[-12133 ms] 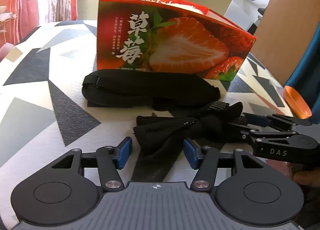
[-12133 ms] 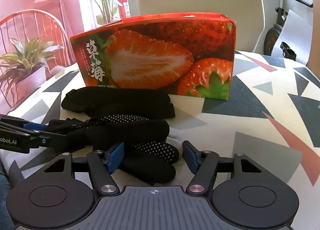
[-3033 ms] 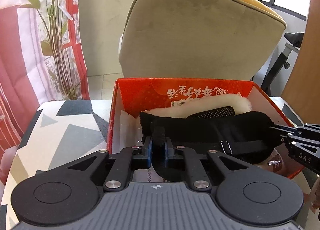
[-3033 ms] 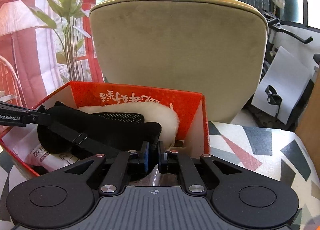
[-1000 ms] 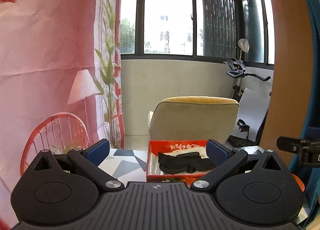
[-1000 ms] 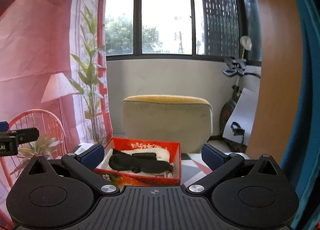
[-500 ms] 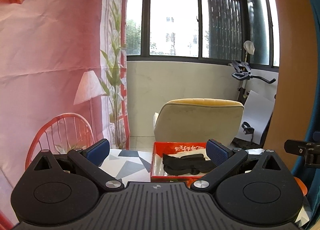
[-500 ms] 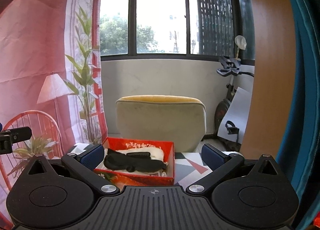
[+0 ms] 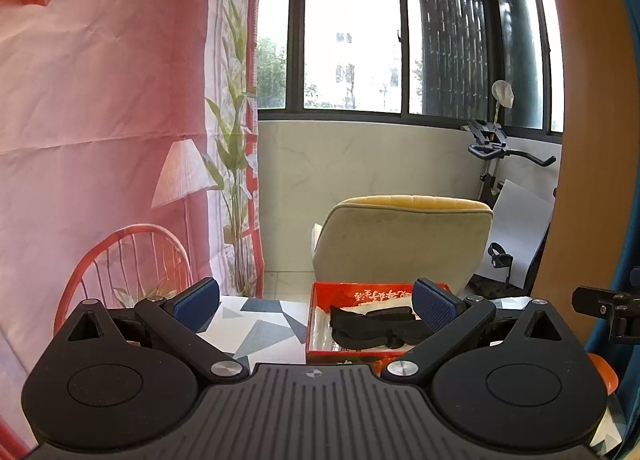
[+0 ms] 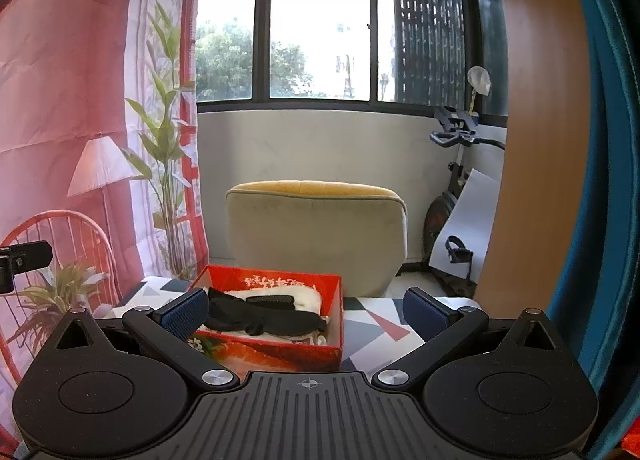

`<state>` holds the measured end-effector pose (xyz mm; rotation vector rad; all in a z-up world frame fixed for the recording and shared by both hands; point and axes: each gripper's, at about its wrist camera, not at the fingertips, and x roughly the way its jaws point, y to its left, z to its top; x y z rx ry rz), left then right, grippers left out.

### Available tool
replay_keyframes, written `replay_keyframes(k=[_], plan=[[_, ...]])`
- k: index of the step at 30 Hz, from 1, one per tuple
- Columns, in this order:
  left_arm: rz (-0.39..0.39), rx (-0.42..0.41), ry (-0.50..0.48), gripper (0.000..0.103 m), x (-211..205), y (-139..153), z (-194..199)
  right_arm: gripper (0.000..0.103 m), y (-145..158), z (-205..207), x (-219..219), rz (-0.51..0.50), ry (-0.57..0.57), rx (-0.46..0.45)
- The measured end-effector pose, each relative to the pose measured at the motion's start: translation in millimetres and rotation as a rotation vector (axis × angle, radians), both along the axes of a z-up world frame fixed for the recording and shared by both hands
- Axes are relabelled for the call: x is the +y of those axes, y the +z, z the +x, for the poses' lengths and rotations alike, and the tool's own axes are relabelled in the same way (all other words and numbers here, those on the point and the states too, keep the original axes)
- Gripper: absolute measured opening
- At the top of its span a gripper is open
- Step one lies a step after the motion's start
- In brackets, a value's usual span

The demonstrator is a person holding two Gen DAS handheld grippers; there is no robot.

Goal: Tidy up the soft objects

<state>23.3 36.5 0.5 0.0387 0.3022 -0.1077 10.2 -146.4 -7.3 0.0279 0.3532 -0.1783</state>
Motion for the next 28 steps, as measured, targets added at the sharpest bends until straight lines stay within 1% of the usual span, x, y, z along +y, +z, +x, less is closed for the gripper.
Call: replay_keyframes(k=[28], plan=[[-0.005,0.001,0.004,0.103,-0.1,0.9,-0.4,0.103,-3.0,-1.0,0.0,-0.004,-0.006,0.007]])
